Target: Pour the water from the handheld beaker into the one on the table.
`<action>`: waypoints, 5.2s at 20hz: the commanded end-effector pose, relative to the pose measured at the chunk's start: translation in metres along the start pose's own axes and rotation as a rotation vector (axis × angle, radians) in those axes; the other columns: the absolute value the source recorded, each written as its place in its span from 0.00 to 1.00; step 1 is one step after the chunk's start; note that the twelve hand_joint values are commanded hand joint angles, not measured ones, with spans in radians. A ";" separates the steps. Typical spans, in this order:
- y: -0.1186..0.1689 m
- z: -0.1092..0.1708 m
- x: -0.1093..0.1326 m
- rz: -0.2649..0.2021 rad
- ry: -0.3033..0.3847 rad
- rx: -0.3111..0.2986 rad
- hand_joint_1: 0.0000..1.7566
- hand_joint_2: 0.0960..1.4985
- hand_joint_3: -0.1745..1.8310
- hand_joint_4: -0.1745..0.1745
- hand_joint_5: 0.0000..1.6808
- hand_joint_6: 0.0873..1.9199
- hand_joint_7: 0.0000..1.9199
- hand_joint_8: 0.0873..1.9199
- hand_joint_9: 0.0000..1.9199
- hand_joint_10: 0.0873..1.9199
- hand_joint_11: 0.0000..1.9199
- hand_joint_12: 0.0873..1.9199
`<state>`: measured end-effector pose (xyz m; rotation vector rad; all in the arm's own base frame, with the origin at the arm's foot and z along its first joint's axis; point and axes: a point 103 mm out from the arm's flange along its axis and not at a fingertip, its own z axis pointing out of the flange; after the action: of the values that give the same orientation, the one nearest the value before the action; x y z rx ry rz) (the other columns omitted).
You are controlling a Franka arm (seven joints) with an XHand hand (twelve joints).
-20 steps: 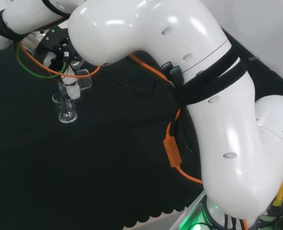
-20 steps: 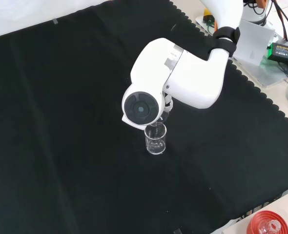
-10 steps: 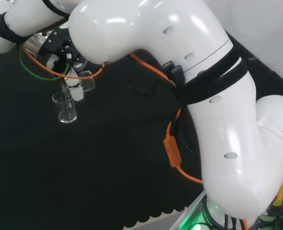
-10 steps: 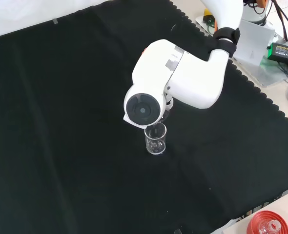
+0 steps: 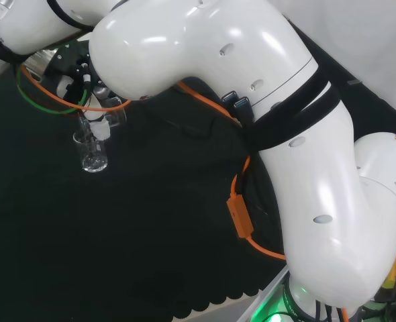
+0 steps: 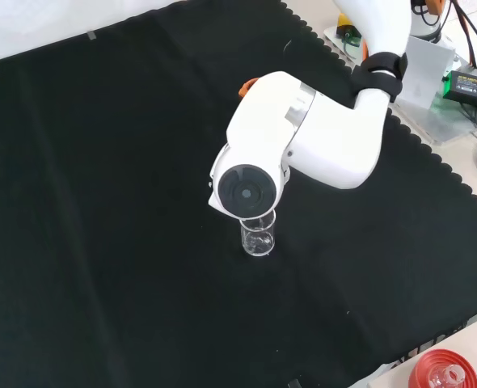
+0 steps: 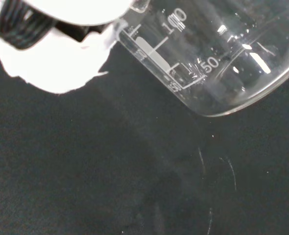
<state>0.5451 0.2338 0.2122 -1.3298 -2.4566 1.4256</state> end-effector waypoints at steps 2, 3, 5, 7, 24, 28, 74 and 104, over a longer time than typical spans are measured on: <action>-0.001 -0.001 -0.001 0.004 -0.006 -0.003 0.67 0.43 0.37 0.47 0.77 0.27 1.00 0.00 0.86 0.00 0.68 0.42; -0.001 -0.002 -0.001 0.005 -0.007 -0.003 0.67 0.43 0.37 0.47 0.77 0.27 1.00 0.00 0.86 0.00 0.68 0.42; -0.001 -0.002 -0.001 0.006 -0.009 -0.003 0.67 0.43 0.37 0.47 0.77 0.27 1.00 0.00 0.86 0.00 0.68 0.42; -0.001 -0.002 -0.001 0.007 -0.014 -0.002 0.67 0.43 0.37 0.47 0.77 0.27 1.00 0.00 0.86 0.00 0.68 0.42; -0.001 -0.002 -0.001 0.013 -0.017 0.001 0.67 0.43 0.37 0.47 0.77 0.27 1.00 0.00 0.86 0.00 0.68 0.42; -0.001 -0.002 -0.001 0.013 -0.017 0.002 0.67 0.43 0.37 0.47 0.77 0.27 1.00 0.00 0.86 0.00 0.68 0.42; -0.004 0.002 -0.010 0.006 0.008 -0.035 0.67 0.43 0.37 0.50 0.77 0.28 1.00 0.00 0.86 0.00 0.68 0.42; -0.020 0.045 -0.074 -0.072 0.403 -0.349 0.67 0.43 0.38 0.53 0.77 0.28 0.99 0.01 0.86 0.00 0.68 0.42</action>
<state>0.5605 0.1480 0.2294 -1.4077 -2.4856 0.7367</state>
